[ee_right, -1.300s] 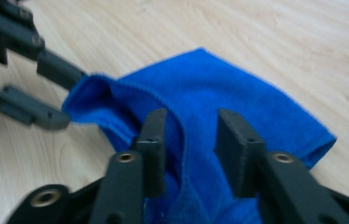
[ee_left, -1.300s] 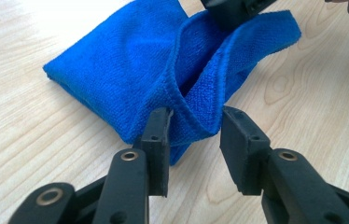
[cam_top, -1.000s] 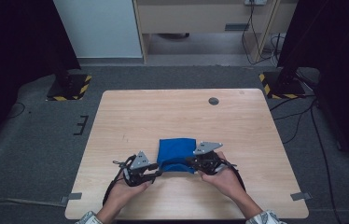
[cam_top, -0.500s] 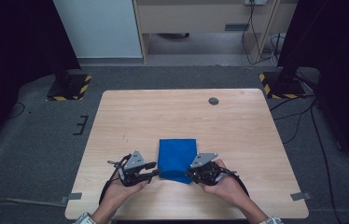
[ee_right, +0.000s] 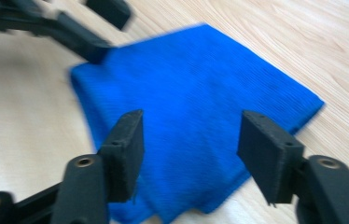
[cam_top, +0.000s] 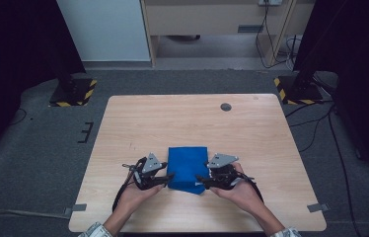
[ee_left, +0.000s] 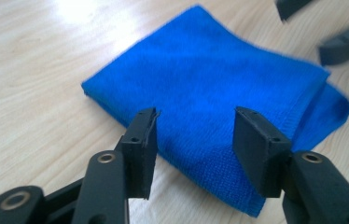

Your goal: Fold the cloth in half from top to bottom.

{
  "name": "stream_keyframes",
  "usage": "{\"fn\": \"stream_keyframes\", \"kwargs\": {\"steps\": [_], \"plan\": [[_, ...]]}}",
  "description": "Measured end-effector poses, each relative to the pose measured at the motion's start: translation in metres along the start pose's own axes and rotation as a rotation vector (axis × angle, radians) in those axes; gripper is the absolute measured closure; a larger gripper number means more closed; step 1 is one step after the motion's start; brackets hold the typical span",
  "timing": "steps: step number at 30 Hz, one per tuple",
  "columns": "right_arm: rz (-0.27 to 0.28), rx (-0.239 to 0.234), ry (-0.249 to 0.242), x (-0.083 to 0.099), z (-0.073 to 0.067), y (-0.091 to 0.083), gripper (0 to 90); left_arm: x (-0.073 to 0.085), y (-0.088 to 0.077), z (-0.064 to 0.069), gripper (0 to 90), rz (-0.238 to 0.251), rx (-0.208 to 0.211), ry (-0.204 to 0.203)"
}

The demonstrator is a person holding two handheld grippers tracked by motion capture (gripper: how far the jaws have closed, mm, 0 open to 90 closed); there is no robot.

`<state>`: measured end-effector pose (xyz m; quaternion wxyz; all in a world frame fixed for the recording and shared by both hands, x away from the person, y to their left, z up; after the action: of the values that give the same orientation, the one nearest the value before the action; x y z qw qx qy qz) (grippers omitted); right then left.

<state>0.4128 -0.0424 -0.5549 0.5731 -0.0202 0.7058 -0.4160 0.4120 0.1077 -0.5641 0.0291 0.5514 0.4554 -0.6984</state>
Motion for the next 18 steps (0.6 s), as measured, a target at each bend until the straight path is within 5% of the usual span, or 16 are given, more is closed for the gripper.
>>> {"fn": "stream_keyframes", "kwargs": {"steps": [8,18], "plan": [[-0.094,0.068,-0.029,0.021,0.01,0.018,30.9,0.015,0.008,0.002,46.4,-0.069,-0.023,0.053],[-0.028,0.06,0.034,0.011,0.02,0.016,13.8,0.005,0.009,-0.007,22.3,-0.032,-0.054,0.017]]}}
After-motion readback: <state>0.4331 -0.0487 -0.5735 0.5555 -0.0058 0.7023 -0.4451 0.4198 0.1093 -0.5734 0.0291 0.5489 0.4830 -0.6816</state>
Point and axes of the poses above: each handheld gripper's, and its own axes: y roughly forward along the jaws, x roughly out of its underside, z roughly to its right, the point moved 10 cm from there along y, roughly forward along the jaws, and after that the axes turned 1 degree about -x, right-handed, at the moved point
